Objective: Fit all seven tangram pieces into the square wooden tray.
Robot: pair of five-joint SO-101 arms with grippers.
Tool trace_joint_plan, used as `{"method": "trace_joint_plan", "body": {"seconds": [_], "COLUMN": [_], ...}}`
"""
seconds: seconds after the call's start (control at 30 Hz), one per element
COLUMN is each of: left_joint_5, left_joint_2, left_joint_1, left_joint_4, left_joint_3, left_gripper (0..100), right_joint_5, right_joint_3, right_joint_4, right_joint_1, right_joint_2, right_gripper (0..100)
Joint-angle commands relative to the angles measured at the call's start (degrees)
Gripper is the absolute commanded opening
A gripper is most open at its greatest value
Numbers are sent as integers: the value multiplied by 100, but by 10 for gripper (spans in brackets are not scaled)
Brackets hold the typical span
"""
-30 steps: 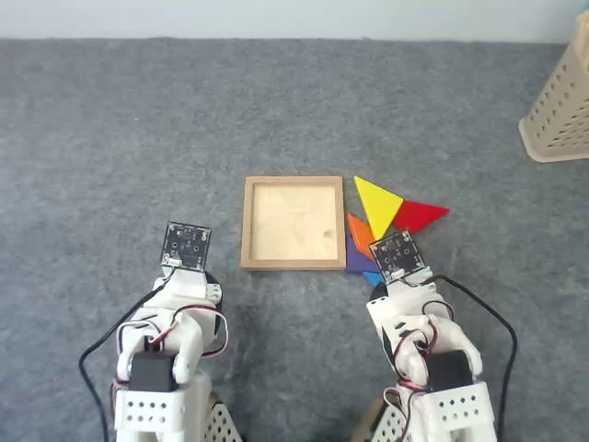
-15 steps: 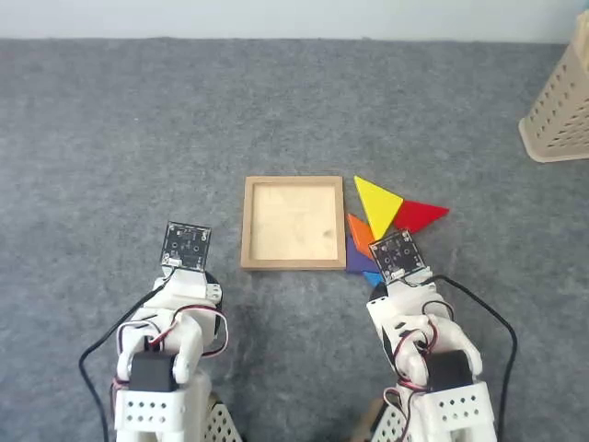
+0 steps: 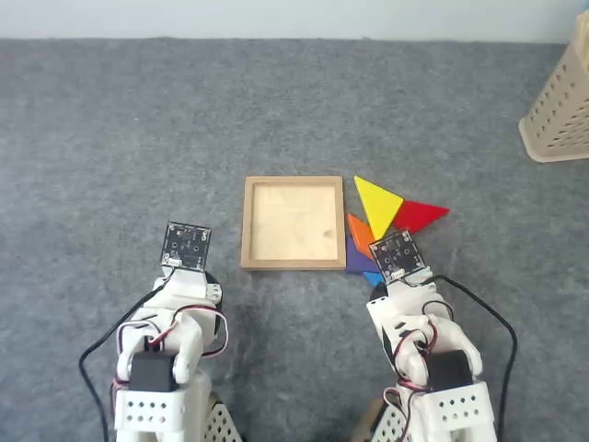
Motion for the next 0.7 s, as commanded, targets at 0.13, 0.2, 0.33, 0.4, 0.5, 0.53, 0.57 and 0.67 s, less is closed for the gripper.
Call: {"method": "trace_joint_plan", "body": {"seconds": [0.13, 0.2, 0.33, 0.4, 0.5, 0.53, 0.57, 0.67], "left_joint_5": [53, 53, 53, 53, 53, 53, 53, 53], "left_joint_2": [-18, -18, -18, -18, -18, -18, -18, -18], "left_joint_1": [-26, -26, -26, -26, -26, -26, -26, -26], "left_joint_4": [26, 26, 26, 26, 26, 26, 26, 26], "left_joint_3": [-31, -31, -31, -31, -31, -31, -31, -31], "left_gripper": [11, 11, 11, 11, 11, 11, 11, 11], "right_joint_5": [79, 79, 79, 79, 44, 44, 44, 44], "right_joint_3": [114, 114, 114, 114, 114, 114, 114, 114], "right_joint_4": [-84, -84, -84, -84, -84, -84, -84, -75], "right_joint_1": [57, 57, 57, 57, 4, -66, -145, -418], "right_joint_2": [40, 40, 40, 40, 40, 40, 40, 40], "right_gripper": [8, 8, 8, 8, 8, 8, 8, 8]}}
